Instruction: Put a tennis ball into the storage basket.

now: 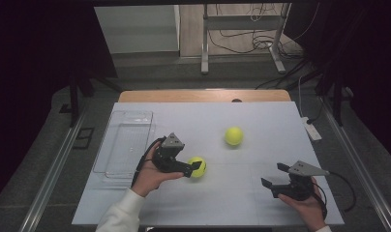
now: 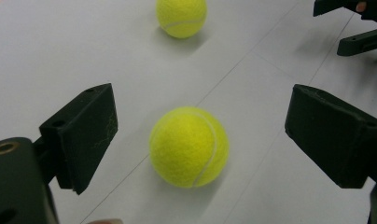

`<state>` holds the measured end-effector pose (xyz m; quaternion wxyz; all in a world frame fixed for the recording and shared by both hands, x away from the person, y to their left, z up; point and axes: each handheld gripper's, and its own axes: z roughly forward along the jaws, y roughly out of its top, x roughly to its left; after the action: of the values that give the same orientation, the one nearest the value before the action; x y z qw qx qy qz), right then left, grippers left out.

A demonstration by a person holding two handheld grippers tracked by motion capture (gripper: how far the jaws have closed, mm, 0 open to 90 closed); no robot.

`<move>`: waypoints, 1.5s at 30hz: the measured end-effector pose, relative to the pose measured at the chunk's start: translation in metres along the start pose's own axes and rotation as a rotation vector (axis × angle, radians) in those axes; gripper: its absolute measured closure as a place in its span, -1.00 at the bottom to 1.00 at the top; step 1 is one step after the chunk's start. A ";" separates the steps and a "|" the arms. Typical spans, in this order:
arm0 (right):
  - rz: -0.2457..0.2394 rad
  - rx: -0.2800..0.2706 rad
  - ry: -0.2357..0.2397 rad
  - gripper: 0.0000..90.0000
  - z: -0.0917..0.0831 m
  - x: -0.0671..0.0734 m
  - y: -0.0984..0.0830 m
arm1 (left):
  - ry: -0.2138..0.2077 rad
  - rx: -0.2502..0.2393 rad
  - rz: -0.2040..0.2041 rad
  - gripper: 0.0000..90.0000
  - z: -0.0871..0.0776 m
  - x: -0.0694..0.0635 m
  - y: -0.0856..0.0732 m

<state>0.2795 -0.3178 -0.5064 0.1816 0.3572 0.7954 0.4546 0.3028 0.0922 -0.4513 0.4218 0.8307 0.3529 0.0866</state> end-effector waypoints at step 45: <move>0.002 0.009 0.004 -0.73 0.002 0.000 -0.001 | 0.007 0.206 0.024 -0.86 0.046 0.003 0.004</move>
<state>0.2798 -0.3169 -0.5081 0.1782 0.3581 0.7973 0.4520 0.3274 0.0629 -0.4771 0.3317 0.8736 0.3512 0.0577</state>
